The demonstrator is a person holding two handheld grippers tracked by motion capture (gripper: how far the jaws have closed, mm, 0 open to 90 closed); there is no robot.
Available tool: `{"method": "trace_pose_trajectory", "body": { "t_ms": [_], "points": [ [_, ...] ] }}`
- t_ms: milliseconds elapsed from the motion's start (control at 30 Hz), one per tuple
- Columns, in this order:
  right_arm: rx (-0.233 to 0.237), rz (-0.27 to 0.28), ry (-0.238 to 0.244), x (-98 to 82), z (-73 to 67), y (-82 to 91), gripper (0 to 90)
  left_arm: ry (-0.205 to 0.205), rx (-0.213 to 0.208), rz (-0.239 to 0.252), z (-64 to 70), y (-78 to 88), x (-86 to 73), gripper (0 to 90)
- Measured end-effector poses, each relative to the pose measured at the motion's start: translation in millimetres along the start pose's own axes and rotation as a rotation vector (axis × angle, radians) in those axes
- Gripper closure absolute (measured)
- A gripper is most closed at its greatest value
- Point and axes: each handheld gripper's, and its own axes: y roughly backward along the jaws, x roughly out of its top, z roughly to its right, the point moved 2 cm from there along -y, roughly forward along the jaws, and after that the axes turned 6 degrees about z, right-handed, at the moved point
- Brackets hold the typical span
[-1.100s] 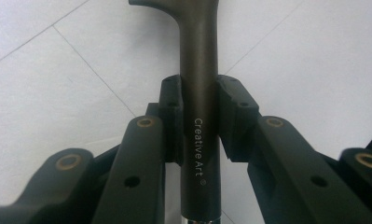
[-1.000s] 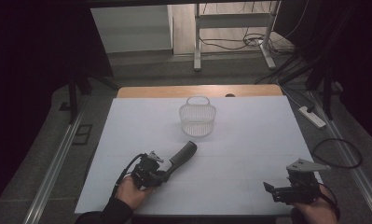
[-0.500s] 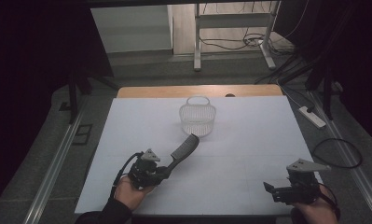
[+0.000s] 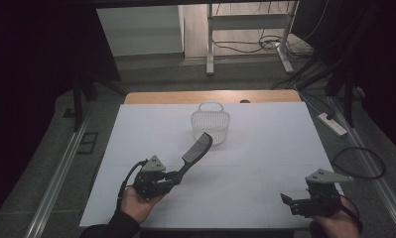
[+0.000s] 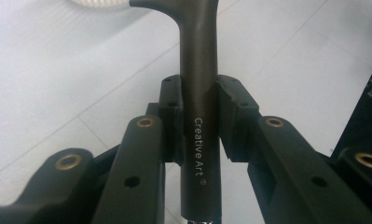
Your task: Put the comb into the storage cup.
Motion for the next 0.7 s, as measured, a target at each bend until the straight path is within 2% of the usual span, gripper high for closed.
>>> {"method": "trace_pose_trajectory", "body": {
  "t_ms": [233, 300, 333, 500, 600, 700],
  "points": [
    [0.024, 0.011, 0.006, 0.9, -0.7, 0.8, 0.0, -0.026, -0.004, 0.039, 4.7, 1.3, 2.3, 72.1],
    [0.035, 0.035, 0.008, 2.1, -0.9, 1.4, 0.0, -0.036, -0.001, 0.050, 5.9, 1.7, 3.4, 72.1],
    [0.048, 0.064, 0.003, 4.2, -0.7, 2.2, 0.0, -0.041, -0.004, 0.053, 6.3, 1.9, 3.9, 72.1],
    [0.076, 0.101, 0.003, 9.0, 0.7, 3.0, 0.0, -0.051, 0.000, 0.075, 7.8, 4.0, 5.6, 72.1],
    [0.100, 0.138, 0.020, 14.8, -0.5, 2.5, 0.0, -0.050, -0.001, 0.081, 7.4, 5.4, 6.3, 72.2],
    [0.113, 0.152, 0.033, 18.7, -1.3, 1.6, 0.0, -0.052, -0.002, 0.080, 7.6, 5.3, 6.7, 72.2]
  ]
}}
